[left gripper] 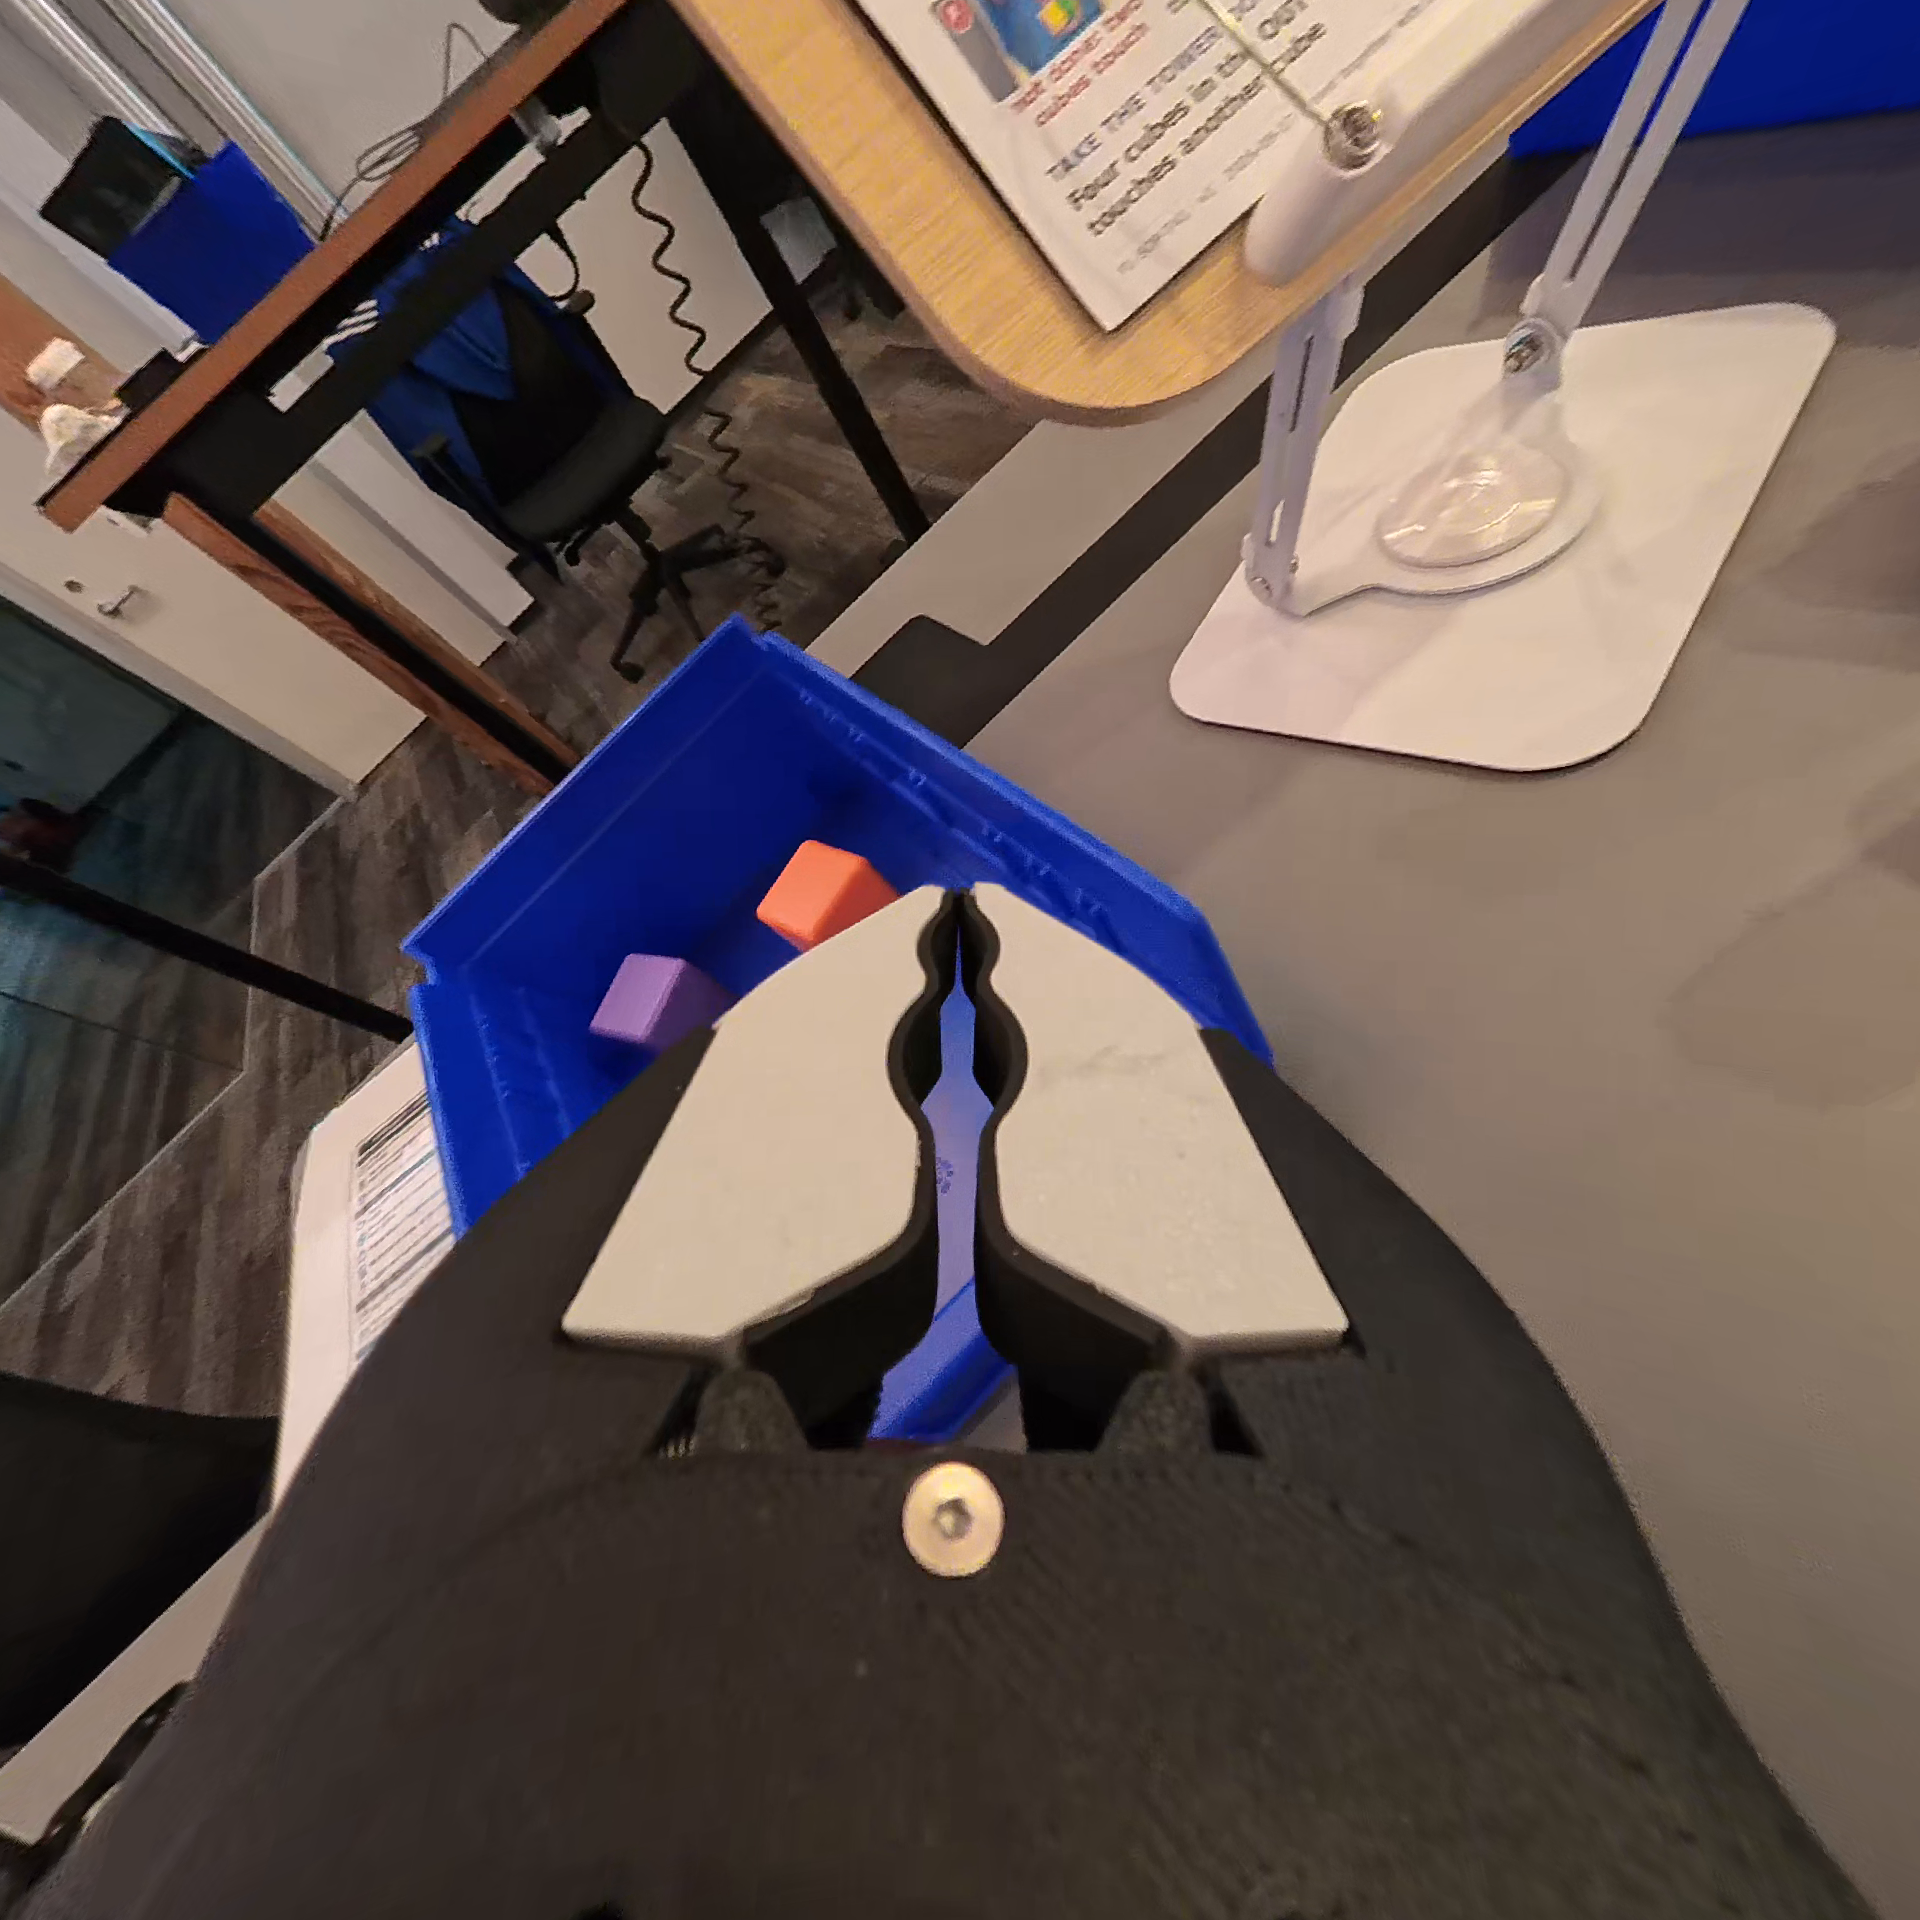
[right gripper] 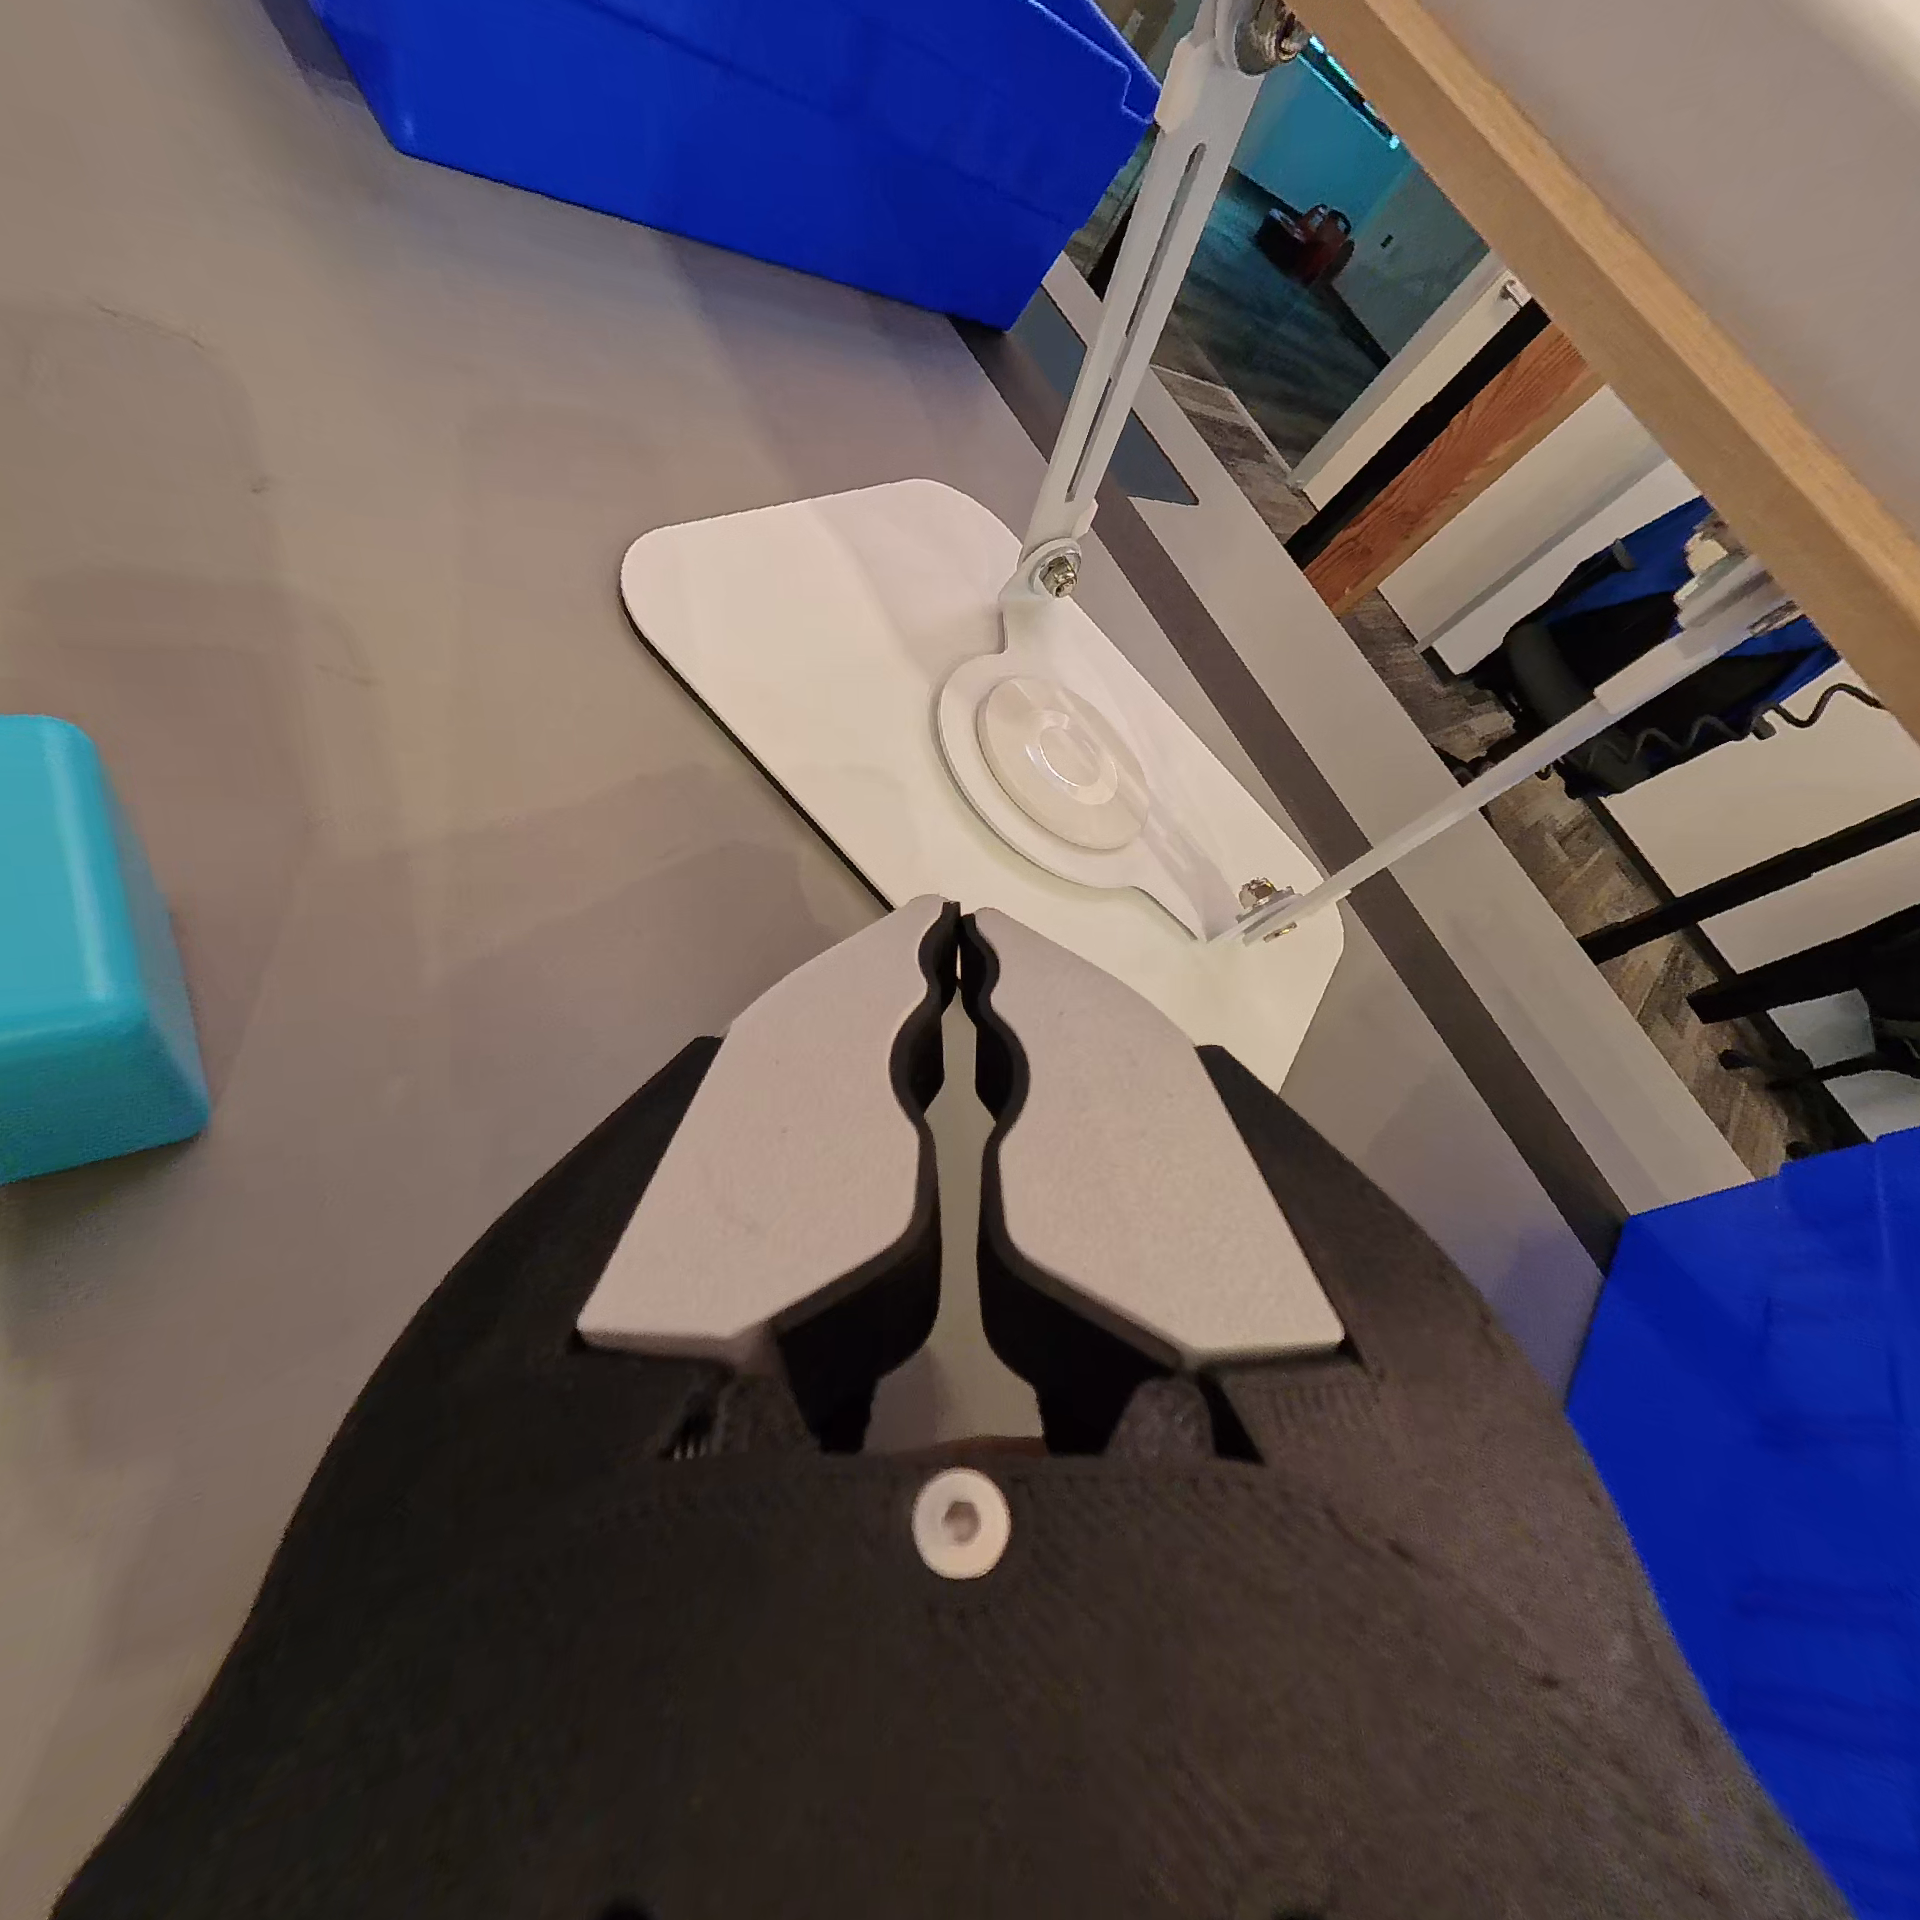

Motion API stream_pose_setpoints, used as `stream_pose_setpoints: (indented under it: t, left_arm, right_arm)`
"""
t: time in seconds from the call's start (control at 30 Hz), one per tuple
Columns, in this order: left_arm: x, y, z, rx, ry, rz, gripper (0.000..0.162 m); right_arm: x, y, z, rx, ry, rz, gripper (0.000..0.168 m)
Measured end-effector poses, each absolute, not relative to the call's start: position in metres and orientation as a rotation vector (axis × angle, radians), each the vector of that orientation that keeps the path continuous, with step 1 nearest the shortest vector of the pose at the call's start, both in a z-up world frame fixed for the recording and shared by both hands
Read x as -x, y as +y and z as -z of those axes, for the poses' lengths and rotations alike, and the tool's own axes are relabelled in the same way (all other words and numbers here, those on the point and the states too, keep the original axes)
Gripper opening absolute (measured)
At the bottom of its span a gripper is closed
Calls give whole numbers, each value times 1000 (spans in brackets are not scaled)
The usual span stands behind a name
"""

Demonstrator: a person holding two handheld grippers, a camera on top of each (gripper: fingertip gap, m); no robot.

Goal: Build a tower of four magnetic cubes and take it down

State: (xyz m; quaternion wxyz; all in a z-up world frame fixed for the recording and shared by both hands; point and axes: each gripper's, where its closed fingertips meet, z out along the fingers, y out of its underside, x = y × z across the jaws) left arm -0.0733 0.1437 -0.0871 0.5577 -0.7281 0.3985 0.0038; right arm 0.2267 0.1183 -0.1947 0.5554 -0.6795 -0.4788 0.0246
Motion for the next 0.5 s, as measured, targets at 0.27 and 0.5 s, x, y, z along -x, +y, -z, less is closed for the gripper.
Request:
stream_pose_setpoints:
  t: [0.27, 0.5]
  left_arm:
    - [99, 163, 76, 1715, 877, -42, 3]
    - [113, 189, 62, 1703, 883, -69, 7]
  right_arm:
    - [-226, 118, 195, 1603, -1136, -54, 0]
    - [-226, 118, 196, 1605, -1138, -56, 0]
